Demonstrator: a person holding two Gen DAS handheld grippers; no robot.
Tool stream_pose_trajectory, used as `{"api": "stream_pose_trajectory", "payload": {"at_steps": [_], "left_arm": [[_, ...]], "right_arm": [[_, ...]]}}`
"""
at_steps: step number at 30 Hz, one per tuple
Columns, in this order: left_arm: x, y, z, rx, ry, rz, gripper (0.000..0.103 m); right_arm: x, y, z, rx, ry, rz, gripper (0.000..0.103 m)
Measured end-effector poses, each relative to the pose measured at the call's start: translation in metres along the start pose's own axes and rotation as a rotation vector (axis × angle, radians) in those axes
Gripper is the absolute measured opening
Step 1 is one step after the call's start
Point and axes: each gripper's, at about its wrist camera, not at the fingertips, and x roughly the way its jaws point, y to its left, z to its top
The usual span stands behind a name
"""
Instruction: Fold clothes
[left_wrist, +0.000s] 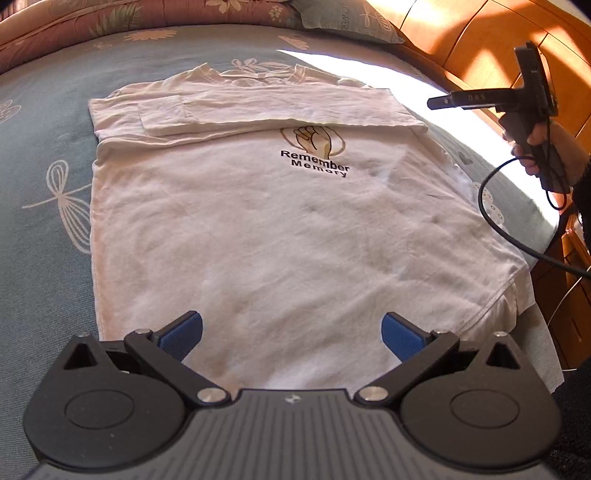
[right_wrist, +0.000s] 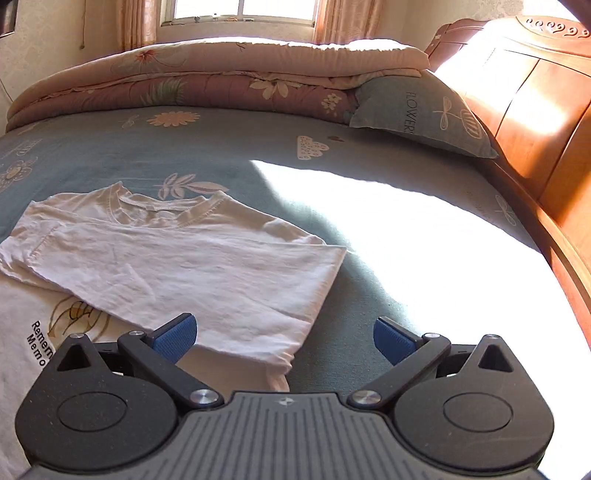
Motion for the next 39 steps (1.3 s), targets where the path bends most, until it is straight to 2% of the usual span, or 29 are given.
{"api": "stream_pose_trajectory", "payload": {"at_steps": [2, 5, 9, 11, 13, 15, 19, 24, 27, 30, 31, 33, 35, 37, 39], "left_arm": [[0.006, -0.006, 0.01, 0.001, -0.005, 0.022, 0.102], [0.016, -0.017, 0.024, 0.0, -0.009, 0.043, 0.102], [0.028, -0.032, 0.038, -0.017, -0.009, 0.009, 0.102], [0.034, -0.04, 0.042, -0.004, -0.002, 0.0, 0.102], [0.039, -0.047, 0.045, 0.008, 0.005, -0.006, 0.102], [0.041, -0.05, 0.046, 0.013, 0.008, -0.008, 0.102], [0.039, -0.048, 0.045, 0.007, 0.005, -0.017, 0.102], [0.036, -0.046, 0.044, 0.0, -0.003, -0.026, 0.102], [0.032, -0.04, 0.046, -0.015, -0.021, -0.01, 0.102], [0.028, -0.033, 0.048, -0.037, -0.038, 0.008, 0.102], [0.027, -0.03, 0.048, -0.049, -0.044, 0.011, 0.102], [0.025, -0.025, 0.047, -0.07, -0.049, 0.014, 0.102], [0.023, -0.02, 0.045, -0.085, -0.054, 0.017, 0.102], [0.022, -0.014, 0.042, -0.093, -0.056, 0.013, 0.102], [0.022, -0.008, 0.042, -0.096, -0.059, 0.017, 0.102]], "right_arm": [[0.007, -0.016, -0.026, 0.022, 0.031, -0.045, 0.103], [0.021, -0.027, -0.046, 0.082, 0.039, -0.045, 0.103], [0.037, -0.023, -0.045, 0.118, 0.006, -0.018, 0.103], [0.046, -0.017, -0.04, 0.106, -0.005, -0.042, 0.103], [0.05, -0.011, -0.038, 0.075, -0.038, -0.121, 0.103], [0.055, -0.012, -0.044, 0.029, -0.034, -0.234, 0.103], [0.053, -0.024, -0.058, 0.078, -0.07, -0.203, 0.103], [0.037, -0.014, -0.049, 0.029, -0.023, -0.261, 0.103], [0.015, -0.003, -0.037, 0.008, -0.124, -0.173, 0.103], [0.01, 0.004, -0.015, 0.064, -0.208, 0.073, 0.103], [0.017, 0.005, -0.008, 0.108, -0.214, 0.172, 0.103], [0.039, 0.004, 0.001, 0.203, -0.197, 0.3, 0.103], [0.063, 0.003, 0.0, 0.261, -0.144, 0.317, 0.103], [0.079, -0.002, -0.01, 0.29, -0.07, 0.271, 0.103], [0.074, -0.008, -0.025, 0.277, -0.107, 0.28, 0.103]]}}
